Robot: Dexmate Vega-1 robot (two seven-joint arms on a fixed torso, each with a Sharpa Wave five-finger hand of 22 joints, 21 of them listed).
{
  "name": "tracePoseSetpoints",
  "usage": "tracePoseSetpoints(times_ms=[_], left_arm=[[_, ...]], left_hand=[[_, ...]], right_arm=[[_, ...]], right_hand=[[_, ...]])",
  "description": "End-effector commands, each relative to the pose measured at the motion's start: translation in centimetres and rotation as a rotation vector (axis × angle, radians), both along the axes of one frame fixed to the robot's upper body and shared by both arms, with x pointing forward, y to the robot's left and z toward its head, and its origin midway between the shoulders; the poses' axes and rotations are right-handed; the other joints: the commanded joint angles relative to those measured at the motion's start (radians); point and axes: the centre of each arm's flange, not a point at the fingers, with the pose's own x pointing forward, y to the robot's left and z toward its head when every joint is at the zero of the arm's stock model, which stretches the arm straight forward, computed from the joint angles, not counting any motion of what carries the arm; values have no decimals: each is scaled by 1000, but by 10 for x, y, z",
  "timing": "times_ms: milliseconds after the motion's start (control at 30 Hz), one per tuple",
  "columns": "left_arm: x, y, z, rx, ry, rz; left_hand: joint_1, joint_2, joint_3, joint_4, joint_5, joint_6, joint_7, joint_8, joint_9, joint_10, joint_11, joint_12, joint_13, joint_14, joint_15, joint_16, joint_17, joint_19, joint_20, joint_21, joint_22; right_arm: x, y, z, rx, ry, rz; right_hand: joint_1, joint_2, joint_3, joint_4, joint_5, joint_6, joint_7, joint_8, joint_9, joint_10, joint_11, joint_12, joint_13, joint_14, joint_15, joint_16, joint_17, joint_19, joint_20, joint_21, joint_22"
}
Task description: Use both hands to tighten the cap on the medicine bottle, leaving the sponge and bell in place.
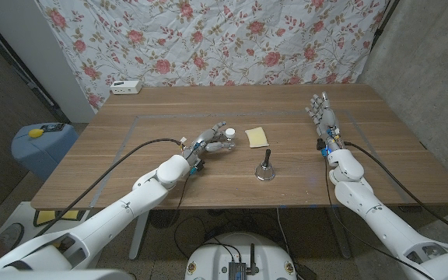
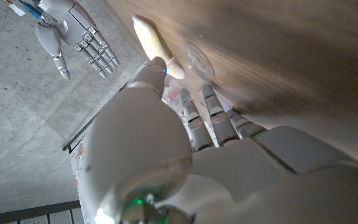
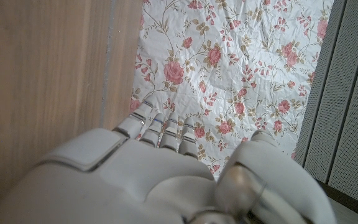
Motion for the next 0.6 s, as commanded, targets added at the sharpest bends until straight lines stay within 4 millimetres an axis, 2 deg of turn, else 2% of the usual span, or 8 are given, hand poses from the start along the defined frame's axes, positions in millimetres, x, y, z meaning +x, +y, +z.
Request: tracePoseSetpoints(times_ms=[33,367,500,600], left_arm=[[-1,-2,1,-9,-16,-2],[-1,-4,2,-20,-27,-6],[-4,-4,4,-33,-39,-4],[-5,-4,6,-39,-52,1]], left_hand=[[13,11,0,-2,-5,20,12,4,3,26,0,9,2,25,-168,10,5,26,-101,9,4],[31,21,-6,-5,-14,56,34,4,4,67,3,8,3,60,-169,8,5,59,-118,10,4],[35,22,-7,-5,-16,67,39,6,4,72,12,7,3,68,-169,8,4,65,-117,10,4],[39,27,-7,-5,-18,80,40,8,4,80,8,7,4,77,-169,9,5,72,-117,10,4]], right_arm=[[1,0,-1,4,-5,2],[0,0,-2,7,-6,1],[-1,-1,-2,6,-7,2],[-1,-1,-2,6,-7,2]], right_hand=[[-4,1,-6,0,5,3,7,5,2,2,2,3,1,5,-17,2,2,7,-66,5,3],[-4,1,-8,0,7,3,7,5,2,2,2,3,1,5,-17,2,2,7,-67,5,3],[-4,2,-8,0,7,3,7,5,2,4,2,4,1,5,-17,2,2,7,-67,5,3],[-4,2,-9,-1,8,3,7,5,2,4,4,4,1,6,-17,2,2,7,-66,5,3]])
